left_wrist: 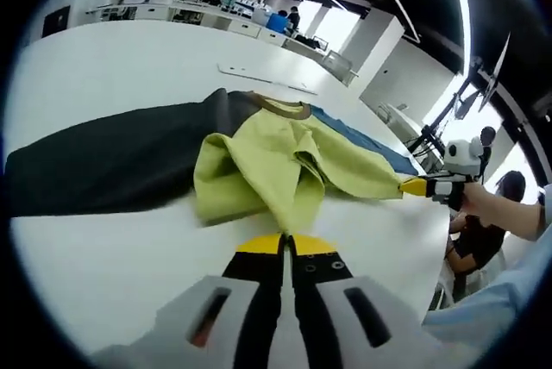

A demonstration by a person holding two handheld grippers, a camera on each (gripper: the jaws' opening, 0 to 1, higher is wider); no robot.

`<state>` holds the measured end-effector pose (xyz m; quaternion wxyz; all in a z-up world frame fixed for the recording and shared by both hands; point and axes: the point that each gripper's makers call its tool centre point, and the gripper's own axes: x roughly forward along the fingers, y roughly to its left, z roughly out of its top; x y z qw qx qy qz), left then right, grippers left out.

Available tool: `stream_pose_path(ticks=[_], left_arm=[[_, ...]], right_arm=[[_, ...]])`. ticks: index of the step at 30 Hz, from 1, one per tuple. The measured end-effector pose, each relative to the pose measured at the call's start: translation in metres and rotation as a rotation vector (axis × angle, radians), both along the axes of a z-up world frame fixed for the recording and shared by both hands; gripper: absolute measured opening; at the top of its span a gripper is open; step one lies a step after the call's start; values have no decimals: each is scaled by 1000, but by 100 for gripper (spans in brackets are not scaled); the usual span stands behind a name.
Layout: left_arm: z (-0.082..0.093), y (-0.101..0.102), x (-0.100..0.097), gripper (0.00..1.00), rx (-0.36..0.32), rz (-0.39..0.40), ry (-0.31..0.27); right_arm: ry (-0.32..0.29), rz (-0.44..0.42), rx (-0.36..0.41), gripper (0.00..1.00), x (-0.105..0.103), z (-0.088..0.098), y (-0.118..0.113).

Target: Fold the garment on the visible template until the final outline fits inside the template.

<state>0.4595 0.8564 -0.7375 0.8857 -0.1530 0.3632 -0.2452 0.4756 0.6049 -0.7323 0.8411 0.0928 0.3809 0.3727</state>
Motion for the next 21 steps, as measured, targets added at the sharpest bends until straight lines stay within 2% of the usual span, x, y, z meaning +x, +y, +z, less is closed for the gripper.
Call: stream_pose_path(ticks=[8,13,16,21], left_arm=[[6,23,-26,0,-13,9,32],[7,30,-45,0,-10,-5,50],[5,35,-56,0,-4,-10,73],[-3,42,-80,0,-11,-17,149]], right_arm=[[25,-18,16,0,-23,9,-21],[48,-41,16,0,-39,10,-44],[65,-51,10,0,-49,8,-55],[119,-38,7,0,-72,2,-66]])
